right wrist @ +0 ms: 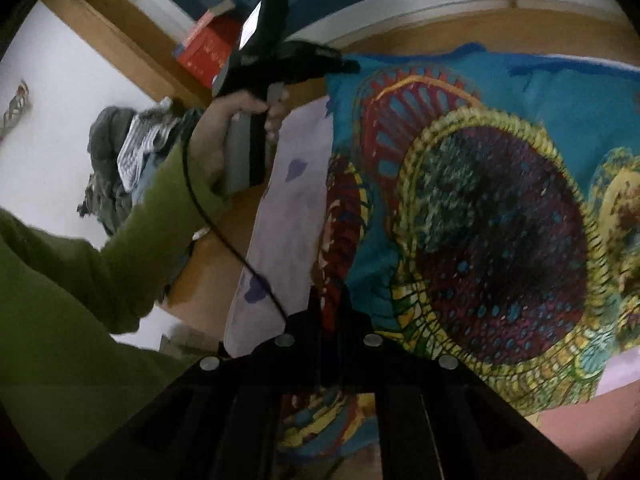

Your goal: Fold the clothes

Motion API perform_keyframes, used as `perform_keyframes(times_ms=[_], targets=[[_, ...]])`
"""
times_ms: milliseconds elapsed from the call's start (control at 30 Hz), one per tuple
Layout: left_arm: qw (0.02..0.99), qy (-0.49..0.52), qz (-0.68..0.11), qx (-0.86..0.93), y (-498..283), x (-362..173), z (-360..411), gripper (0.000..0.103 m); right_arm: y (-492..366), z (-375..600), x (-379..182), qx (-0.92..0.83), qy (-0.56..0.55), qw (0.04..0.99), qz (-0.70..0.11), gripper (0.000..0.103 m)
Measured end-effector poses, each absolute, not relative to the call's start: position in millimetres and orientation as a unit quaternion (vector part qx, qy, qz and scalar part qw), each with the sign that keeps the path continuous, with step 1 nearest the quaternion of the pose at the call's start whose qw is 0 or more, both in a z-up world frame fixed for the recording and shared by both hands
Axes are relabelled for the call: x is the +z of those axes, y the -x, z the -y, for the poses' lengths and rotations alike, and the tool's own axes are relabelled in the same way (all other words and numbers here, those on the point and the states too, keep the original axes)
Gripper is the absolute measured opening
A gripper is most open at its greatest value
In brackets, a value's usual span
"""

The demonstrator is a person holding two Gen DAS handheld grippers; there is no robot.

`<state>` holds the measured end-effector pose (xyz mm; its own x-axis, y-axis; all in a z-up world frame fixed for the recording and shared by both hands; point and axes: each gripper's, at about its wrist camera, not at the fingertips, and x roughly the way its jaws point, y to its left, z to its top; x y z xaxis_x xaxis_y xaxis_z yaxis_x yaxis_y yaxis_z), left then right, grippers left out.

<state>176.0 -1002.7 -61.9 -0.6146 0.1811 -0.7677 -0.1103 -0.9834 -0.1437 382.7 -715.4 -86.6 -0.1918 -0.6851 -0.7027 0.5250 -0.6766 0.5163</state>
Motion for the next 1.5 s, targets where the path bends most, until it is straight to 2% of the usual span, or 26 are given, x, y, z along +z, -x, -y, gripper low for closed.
perform_keyframes(times_ms=[333, 567, 833, 1033, 1100, 1267, 1367, 1500], targets=[[0.142, 0.379, -0.008, 0.915, -137.9, 7.4, 905.5, 0.004, -366.9, 665.4, -50.6, -0.818, -0.449, 0.346, 0.098, 0.003], [0.167, 0.389, -0.037, 0.905, -97.6, 18.0, 809.0, 0.004, -333.6, 578.8, -57.1, -0.835, -0.431, 0.305, 0.155, 0.004], [0.134, 0.418, -0.088, 0.894, -50.4, -29.4, 681.9, 0.004, -277.7, 468.6, -103.6, -0.826, -0.441, 0.277, 0.216, 0.004], [0.152, 0.454, -0.104, 0.872, -26.7, -88.0, 618.2, 0.005, -234.7, 424.3, -153.2, -0.807, -0.484, 0.266, 0.208, 0.004], [0.150, 0.465, -0.105, 0.866, -23.6, -106.2, 604.8, 0.011, -223.7, 416.4, -167.5, -0.803, -0.497, 0.264, 0.196, 0.004], [0.125, 0.482, -0.084, 0.863, -19.1, -115.0, 602.0, 0.018, -212.9, 415.8, -180.5, -0.799, -0.511, 0.269, 0.171, 0.005], [0.116, 0.496, -0.045, 0.859, -17.0, -99.6, 617.8, 0.019, -209.4, 409.3, -181.9, -0.795, -0.514, 0.262, 0.188, 0.010], [0.101, 0.535, -0.032, 0.838, -21.5, -81.5, 636.1, 0.031, -206.4, 399.8, -178.9, -0.792, -0.517, 0.251, 0.205, 0.011]])
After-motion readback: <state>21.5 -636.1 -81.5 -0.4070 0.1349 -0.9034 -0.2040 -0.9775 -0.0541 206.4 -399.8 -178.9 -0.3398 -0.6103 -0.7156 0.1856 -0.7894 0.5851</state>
